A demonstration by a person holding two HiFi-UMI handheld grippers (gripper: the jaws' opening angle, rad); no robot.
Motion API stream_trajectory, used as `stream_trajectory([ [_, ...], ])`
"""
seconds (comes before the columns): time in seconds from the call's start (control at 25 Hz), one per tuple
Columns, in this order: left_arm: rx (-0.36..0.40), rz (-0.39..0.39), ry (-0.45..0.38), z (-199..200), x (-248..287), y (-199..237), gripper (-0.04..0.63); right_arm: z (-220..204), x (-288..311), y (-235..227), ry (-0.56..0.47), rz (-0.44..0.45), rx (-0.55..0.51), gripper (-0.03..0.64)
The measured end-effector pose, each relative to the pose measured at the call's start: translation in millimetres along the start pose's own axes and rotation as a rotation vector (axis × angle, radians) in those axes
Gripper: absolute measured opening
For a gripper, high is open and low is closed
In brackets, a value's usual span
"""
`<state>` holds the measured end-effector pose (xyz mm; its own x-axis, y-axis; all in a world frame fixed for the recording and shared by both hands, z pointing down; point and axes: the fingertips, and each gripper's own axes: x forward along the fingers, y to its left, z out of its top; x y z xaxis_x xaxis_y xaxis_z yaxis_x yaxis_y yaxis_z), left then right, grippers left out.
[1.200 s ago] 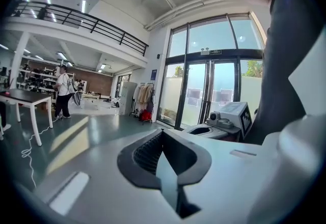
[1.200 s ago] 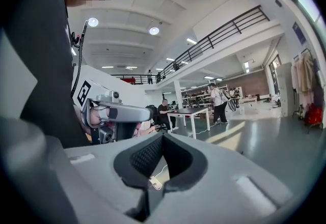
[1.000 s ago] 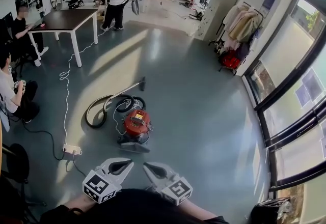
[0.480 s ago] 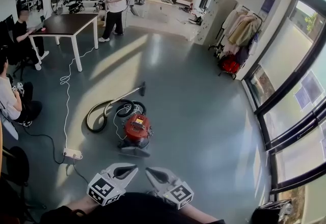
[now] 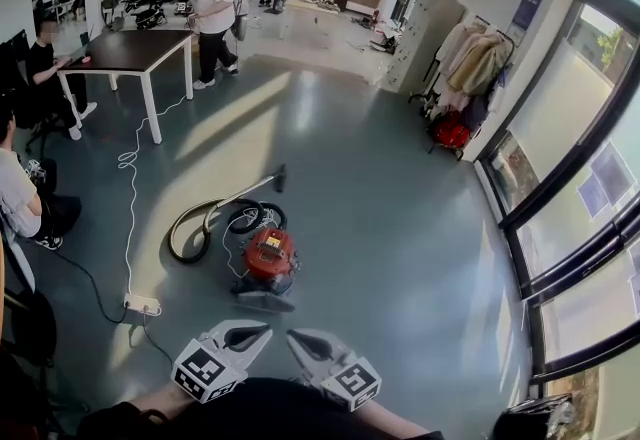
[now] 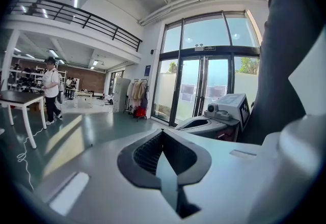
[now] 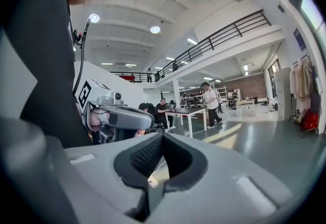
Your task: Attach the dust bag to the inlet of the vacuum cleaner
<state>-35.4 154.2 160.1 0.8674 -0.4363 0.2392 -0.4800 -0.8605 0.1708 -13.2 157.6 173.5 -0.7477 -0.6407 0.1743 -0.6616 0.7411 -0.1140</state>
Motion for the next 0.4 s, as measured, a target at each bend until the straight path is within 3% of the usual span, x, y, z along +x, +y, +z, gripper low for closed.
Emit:
stream_trajectory([
  [0.4, 0.005, 0.003, 0.006, -3.4, -8.1, 4.5, 0.009, 3.4, 5.7, 5.2, 0.005, -0.003, -0.001, -0.009],
])
